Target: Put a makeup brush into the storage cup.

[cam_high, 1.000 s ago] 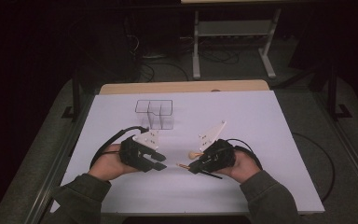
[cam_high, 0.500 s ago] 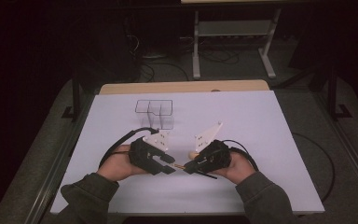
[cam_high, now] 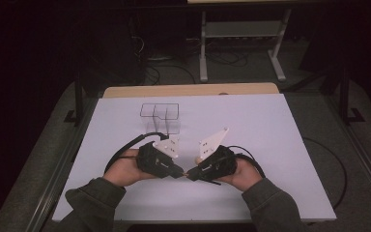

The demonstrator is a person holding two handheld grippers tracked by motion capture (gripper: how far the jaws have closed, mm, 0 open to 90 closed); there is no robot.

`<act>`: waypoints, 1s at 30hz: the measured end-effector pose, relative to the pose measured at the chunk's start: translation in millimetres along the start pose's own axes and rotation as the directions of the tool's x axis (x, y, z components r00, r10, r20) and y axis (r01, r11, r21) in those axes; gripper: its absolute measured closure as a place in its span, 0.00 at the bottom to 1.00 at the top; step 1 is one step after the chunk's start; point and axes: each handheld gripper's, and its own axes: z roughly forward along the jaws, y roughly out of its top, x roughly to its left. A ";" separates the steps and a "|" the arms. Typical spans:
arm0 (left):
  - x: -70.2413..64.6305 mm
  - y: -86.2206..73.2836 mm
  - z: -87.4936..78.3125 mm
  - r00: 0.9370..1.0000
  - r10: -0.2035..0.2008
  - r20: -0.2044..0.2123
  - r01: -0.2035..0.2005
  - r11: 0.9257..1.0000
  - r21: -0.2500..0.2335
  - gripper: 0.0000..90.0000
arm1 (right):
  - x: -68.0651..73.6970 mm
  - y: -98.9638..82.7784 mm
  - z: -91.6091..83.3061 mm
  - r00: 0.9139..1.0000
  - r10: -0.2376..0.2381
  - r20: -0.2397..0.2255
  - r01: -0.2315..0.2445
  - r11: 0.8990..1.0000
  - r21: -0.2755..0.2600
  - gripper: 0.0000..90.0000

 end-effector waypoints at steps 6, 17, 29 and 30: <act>-1.8 5.1 -1.4 1.000 0.012 0.012 -0.012 0.999 0.032 0.93 | 3.5 4.0 0.7 1.000 -0.013 -0.001 0.013 1.000 0.026 0.91; -3.7 9.7 -4.5 1.000 0.023 -0.002 -0.023 0.998 0.061 0.93 | 7.5 12.5 -0.2 0.999 -0.034 0.016 0.032 0.993 0.114 0.86; -2.8 12.6 -1.5 1.000 0.024 -0.001 -0.024 0.996 0.083 0.92 | 4.1 17.0 3.9 1.000 -0.023 0.003 0.022 0.989 0.145 0.92; -2.7 12.5 -2.0 1.000 0.019 -0.002 -0.019 0.997 0.079 0.92 | 3.1 16.7 3.6 1.000 -0.021 0.002 0.021 0.990 0.139 0.92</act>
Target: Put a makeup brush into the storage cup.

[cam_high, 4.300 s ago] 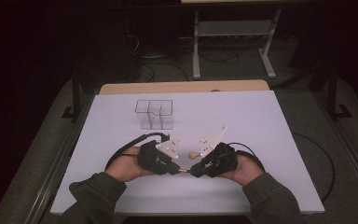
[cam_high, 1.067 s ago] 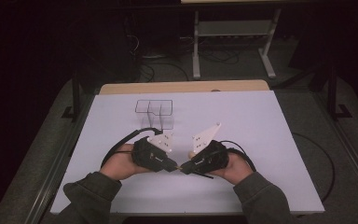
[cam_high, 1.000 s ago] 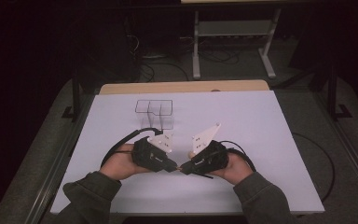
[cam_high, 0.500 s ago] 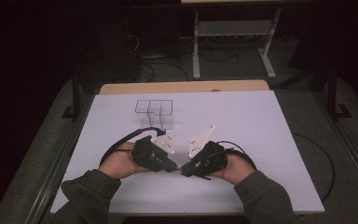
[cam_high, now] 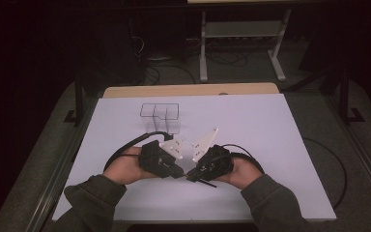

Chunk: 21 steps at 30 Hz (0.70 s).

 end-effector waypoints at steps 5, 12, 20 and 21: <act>3.7 -8.4 -6.4 0.999 -0.044 -0.026 0.044 0.999 -0.028 0.81 | -5.1 -7.4 -2.0 1.000 0.022 -0.007 -0.022 0.999 -0.023 0.92; 9.3 -28.4 -15.4 0.992 -0.115 -0.050 0.111 0.991 -0.080 0.74 | -16.0 -22.8 -10.1 0.997 0.078 0.002 -0.077 0.995 -0.055 0.92; 10.4 -58.1 -17.3 0.977 -0.203 -0.068 0.190 0.968 -0.162 0.71 | -29.2 -29.3 -19.8 0.991 0.132 0.017 -0.130 0.985 -0.113 0.92; 10.4 -58.1 -17.3 0.977 -0.203 -0.068 0.190 0.968 -0.162 0.71 | -29.2 -29.3 -19.8 0.991 0.132 0.017 -0.130 0.985 -0.113 0.92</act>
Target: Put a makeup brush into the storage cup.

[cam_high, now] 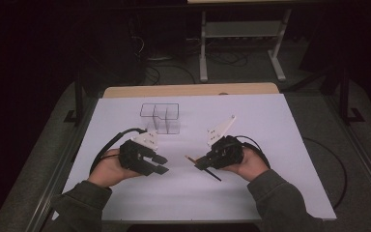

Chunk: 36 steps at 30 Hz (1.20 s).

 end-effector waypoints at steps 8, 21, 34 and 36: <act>-0.6 -15.5 -2.6 0.998 -0.052 -0.047 0.050 0.997 -0.052 0.66 | -12.9 1.2 -12.2 0.999 0.033 0.028 -0.032 0.998 -0.047 0.92; -0.3 -34.5 -2.5 0.988 -0.102 -0.118 0.089 0.989 -0.114 0.58 | -30.7 12.4 -28.3 0.997 0.066 0.048 -0.061 0.993 -0.100 0.92; -1.4 -52.2 -0.4 0.979 -0.159 -0.129 0.137 0.978 -0.159 0.55 | -42.4 27.1 -32.2 0.995 0.065 0.072 -0.057 0.993 -0.104 0.92; -2.3 -56.2 0.4 0.976 -0.175 -0.133 0.151 0.974 -0.169 0.55 | -45.0 33.2 -31.7 0.996 0.058 0.072 -0.049 0.992 -0.112 0.92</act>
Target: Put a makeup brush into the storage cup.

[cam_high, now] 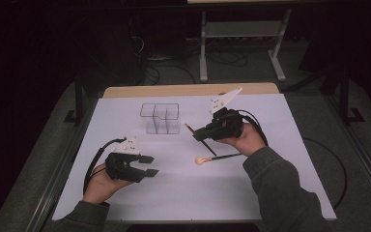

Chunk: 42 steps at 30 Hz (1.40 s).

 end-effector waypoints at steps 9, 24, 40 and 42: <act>3.2 -8.2 -2.8 1.000 -0.022 -0.005 0.022 1.000 -0.007 0.53 | -4.7 14.7 6.7 1.000 -0.013 0.002 0.013 1.000 -0.009 0.92; 7.3 -13.8 -7.1 0.999 -0.028 -0.025 0.028 0.999 -0.029 0.48 | -17.4 38.4 17.0 1.000 -0.017 0.017 0.018 0.999 -0.036 0.92; 6.5 -15.3 -9.9 0.999 -0.034 -0.021 0.033 0.998 -0.053 0.47 | -32.3 67.3 27.8 1.000 -0.010 0.023 0.011 0.999 -0.048 0.92; 6.6 -15.2 -10.6 0.999 -0.030 -0.023 0.029 0.998 -0.059 0.47 | -33.6 69.1 28.3 1.000 -0.014 0.020 0.015 0.999 -0.050 0.92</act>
